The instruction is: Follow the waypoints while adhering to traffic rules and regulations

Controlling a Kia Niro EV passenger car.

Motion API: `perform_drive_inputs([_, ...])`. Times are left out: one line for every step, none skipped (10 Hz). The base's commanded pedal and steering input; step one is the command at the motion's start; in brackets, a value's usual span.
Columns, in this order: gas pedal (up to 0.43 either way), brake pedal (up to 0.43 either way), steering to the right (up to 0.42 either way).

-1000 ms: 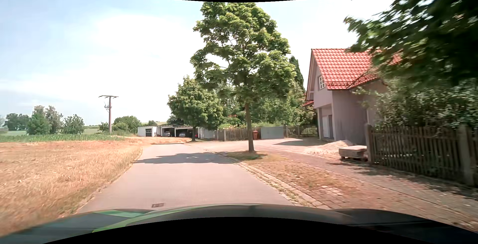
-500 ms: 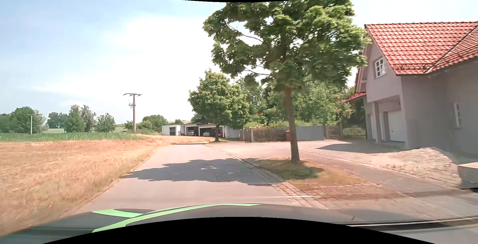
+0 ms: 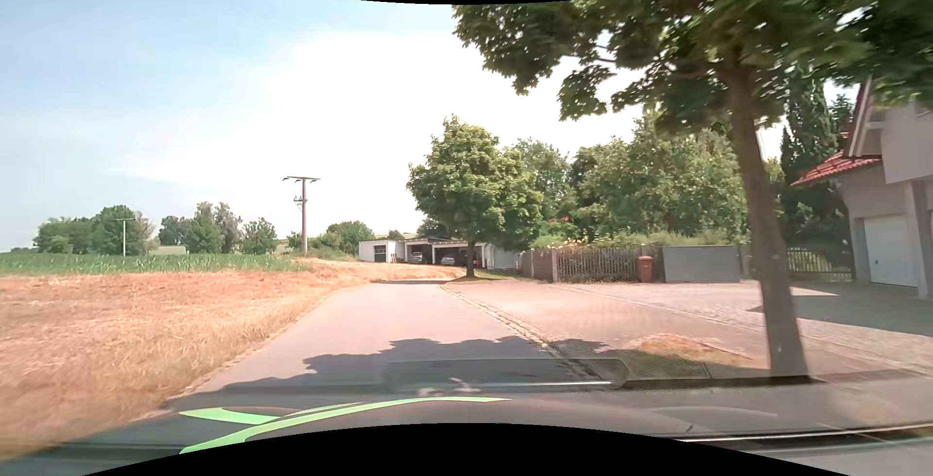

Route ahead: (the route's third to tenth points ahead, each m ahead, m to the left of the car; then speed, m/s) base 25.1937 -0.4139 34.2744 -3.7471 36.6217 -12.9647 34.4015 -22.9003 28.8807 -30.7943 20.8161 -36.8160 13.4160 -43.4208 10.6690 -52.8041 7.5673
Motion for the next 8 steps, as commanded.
perform_drive_inputs([0.118, 0.0, -0.112])
perform_drive_inputs([0.118, 0.0, -0.105])
perform_drive_inputs([0.118, 0.0, -0.099])
perform_drive_inputs([0.118, 0.0, -0.093])
perform_drive_inputs([0.118, 0.0, -0.086])
perform_drive_inputs([0.118, 0.0, -0.08])
perform_drive_inputs([0.118, 0.0, -0.071])
perform_drive_inputs([0.118, 0.0, -0.061])
